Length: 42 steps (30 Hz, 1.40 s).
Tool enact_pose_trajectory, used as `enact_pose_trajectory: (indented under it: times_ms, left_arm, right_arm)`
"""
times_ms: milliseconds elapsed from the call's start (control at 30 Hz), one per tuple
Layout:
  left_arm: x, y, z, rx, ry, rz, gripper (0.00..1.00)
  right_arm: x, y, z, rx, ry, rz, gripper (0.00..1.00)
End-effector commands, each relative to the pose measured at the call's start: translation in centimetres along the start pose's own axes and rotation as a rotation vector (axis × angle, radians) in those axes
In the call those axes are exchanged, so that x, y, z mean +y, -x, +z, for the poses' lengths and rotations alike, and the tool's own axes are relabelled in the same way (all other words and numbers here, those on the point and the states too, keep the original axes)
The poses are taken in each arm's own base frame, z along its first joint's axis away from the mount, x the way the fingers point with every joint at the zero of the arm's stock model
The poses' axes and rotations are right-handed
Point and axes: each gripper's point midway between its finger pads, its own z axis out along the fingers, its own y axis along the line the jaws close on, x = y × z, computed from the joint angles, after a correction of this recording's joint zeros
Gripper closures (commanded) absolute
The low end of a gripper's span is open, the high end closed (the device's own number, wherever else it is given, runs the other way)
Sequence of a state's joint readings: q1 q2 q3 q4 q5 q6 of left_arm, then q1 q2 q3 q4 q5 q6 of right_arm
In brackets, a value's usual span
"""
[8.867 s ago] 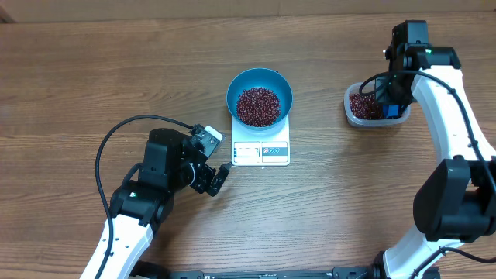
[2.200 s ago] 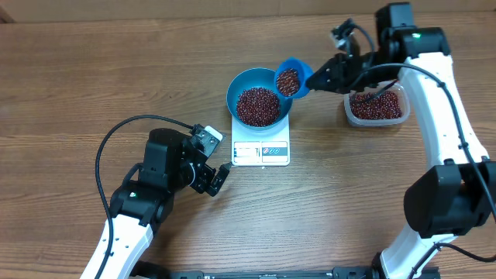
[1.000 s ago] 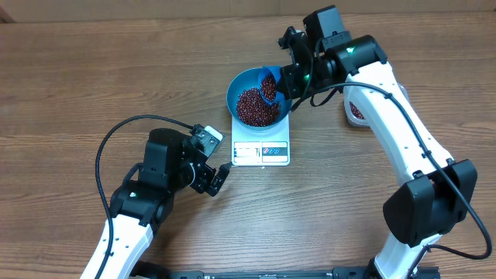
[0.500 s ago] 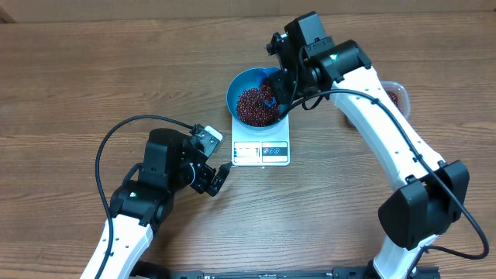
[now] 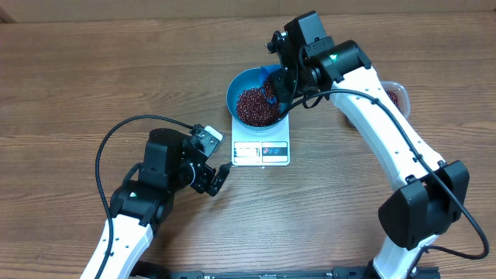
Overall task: Scoop item into bowl and weigh 150g on scale
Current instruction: 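Tip the scoop with the right gripper to pour beans into the bowl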
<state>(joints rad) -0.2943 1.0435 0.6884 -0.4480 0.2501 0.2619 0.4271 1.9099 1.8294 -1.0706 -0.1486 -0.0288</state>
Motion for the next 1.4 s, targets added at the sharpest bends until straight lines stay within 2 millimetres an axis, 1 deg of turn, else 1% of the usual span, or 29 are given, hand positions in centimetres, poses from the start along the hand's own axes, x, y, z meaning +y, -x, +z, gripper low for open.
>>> enact_pose_trajectory:
  times_ms: [0, 400, 1133, 1367]
  left_arm:
    - [0.0, 0.0, -0.1, -0.007, 0.002, 0.0, 0.01]
    - [0.0, 0.0, -0.1, -0.007, 0.002, 0.0, 0.0]
    - [0.0, 0.0, -0.1, -0.006, 0.002, -0.001, 0.0]
    - [0.0, 0.0, -0.1, -0.006, 0.002, -0.001, 0.0]
  right_arm:
    - [0.7, 2.1, -2.9, -0.097, -0.003, -0.018, 0.96]
    - [0.6, 2.9, -3.0, -0.128, -0.009, -0.023, 0.96]
    - [0.6, 2.9, -3.0, -0.131, -0.01, -0.031, 0.96]
    - [0.3, 3.1, -3.1, -0.139, -0.028, -0.05, 0.96]
